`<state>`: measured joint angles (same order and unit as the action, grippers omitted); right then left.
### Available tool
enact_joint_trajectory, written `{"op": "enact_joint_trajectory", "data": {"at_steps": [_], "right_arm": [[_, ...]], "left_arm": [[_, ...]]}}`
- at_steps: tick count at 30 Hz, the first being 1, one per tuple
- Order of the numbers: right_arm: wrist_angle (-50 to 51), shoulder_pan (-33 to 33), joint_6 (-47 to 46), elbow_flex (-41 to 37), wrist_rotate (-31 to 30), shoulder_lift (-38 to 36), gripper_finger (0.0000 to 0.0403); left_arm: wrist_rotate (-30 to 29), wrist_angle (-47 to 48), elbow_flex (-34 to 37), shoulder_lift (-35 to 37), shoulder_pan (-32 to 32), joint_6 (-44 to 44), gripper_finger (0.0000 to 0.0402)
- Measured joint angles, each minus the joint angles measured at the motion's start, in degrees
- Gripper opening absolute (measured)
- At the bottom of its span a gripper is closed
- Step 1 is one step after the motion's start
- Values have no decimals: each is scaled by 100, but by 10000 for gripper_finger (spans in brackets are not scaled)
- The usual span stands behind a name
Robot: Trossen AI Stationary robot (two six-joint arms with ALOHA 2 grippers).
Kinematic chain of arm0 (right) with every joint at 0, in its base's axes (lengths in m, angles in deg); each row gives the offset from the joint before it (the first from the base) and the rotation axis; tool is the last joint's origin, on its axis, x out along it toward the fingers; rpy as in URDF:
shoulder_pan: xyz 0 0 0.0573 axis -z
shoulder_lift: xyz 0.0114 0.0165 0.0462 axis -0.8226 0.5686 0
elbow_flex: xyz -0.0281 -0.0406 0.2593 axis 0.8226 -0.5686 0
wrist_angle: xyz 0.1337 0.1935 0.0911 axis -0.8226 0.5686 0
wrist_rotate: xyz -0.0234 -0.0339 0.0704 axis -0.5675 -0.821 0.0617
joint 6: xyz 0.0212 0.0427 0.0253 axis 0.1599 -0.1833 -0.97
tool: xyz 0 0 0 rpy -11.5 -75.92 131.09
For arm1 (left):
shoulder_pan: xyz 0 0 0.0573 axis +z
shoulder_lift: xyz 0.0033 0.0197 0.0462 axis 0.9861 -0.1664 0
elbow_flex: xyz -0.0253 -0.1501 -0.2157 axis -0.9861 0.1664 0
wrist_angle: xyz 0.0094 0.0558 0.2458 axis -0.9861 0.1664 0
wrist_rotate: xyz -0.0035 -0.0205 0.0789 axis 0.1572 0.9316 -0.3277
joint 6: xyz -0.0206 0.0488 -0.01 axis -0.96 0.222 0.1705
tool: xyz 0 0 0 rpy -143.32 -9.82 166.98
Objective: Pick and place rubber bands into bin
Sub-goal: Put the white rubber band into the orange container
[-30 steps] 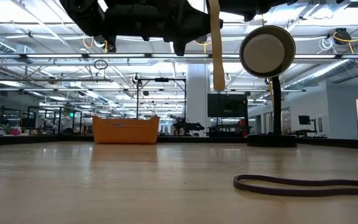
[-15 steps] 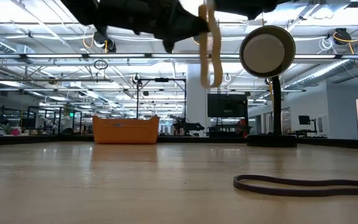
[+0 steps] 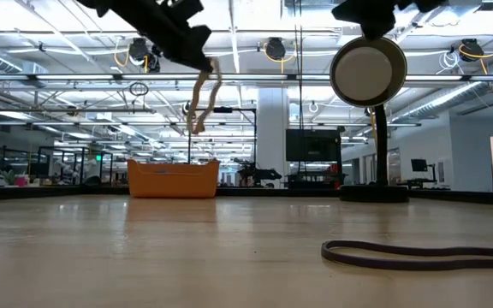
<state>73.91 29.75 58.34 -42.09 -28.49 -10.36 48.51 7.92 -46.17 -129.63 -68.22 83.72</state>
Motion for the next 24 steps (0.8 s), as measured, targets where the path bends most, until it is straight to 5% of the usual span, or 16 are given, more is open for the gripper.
{"op": "enact_joint_trajectory", "data": {"at_steps": [6,15,24], "right_arm": [[-36,-266,-596,-22,916,1,196],[-41,-575,-594,-175,141,1,184],[-57,-560,-751,-317,141,1,186]], "left_arm": [[0,302,0,-189,885,-178,12],[212,847,0,-1117,1697,-578,16],[260,851,0,-2151,1869,-576,24]]}}
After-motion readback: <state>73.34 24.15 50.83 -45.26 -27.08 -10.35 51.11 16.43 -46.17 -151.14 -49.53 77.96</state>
